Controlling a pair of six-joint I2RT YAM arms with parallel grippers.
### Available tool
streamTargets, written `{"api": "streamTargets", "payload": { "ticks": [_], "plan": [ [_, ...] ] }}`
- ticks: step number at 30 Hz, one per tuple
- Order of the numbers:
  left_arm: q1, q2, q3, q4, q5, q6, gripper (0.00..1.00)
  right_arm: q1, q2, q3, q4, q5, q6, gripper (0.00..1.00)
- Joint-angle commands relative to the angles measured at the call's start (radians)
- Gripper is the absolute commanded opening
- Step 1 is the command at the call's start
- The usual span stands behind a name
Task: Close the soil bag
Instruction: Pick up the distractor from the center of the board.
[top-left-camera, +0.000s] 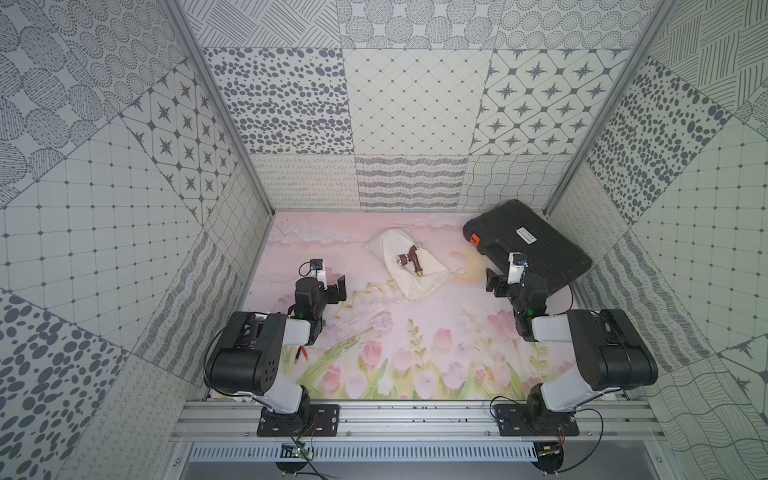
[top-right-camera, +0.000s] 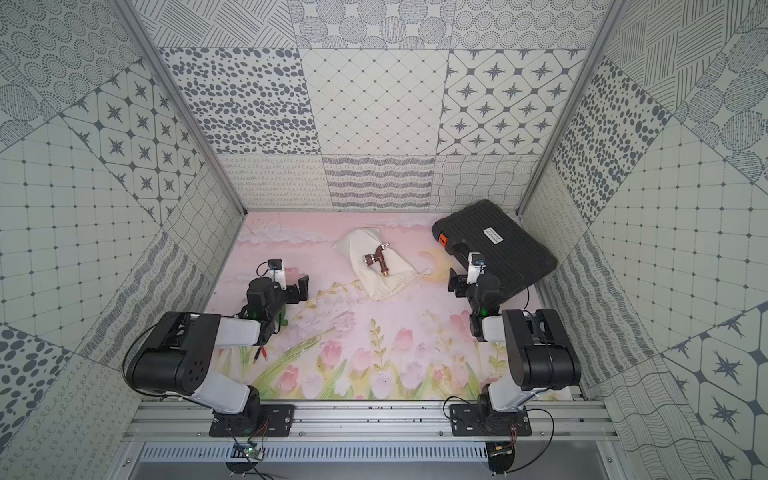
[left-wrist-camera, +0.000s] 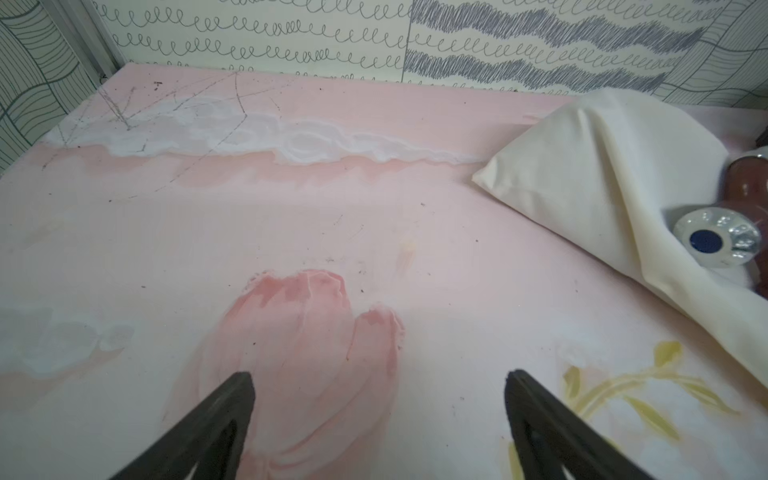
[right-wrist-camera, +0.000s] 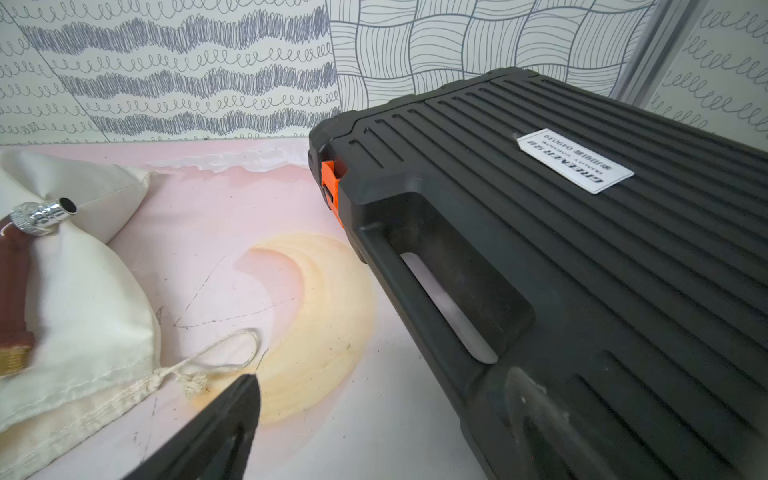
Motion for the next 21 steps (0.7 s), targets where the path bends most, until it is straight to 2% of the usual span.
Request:
{"api": "streamTargets", "payload": {
  "ticks": [1, 14, 18, 21],
  "plan": [
    [-0.007, 0.004, 0.002, 0.009, -0.001, 0.009, 0.99, -0.006, -0.003, 0.005, 0.016, -0.005, 0.003, 0.97],
    [-0.006, 0.004, 0.002, 0.008, 0.002, 0.009, 0.99, -0.006, -0.002, 0.004, 0.016, -0.008, 0.003, 0.97],
    [-0.006, 0.001, -0.001, 0.011, 0.045, 0.026, 0.98, -0.003, -0.012, 0.003, 0.017, -0.019, -0.010, 0.97],
    [-0.010, -0.067, -0.019, -0.003, 0.054, 0.036, 0.98, 0.037, -0.112, 0.035, -0.147, 0.009, -0.046, 0.97]
  ]
}}
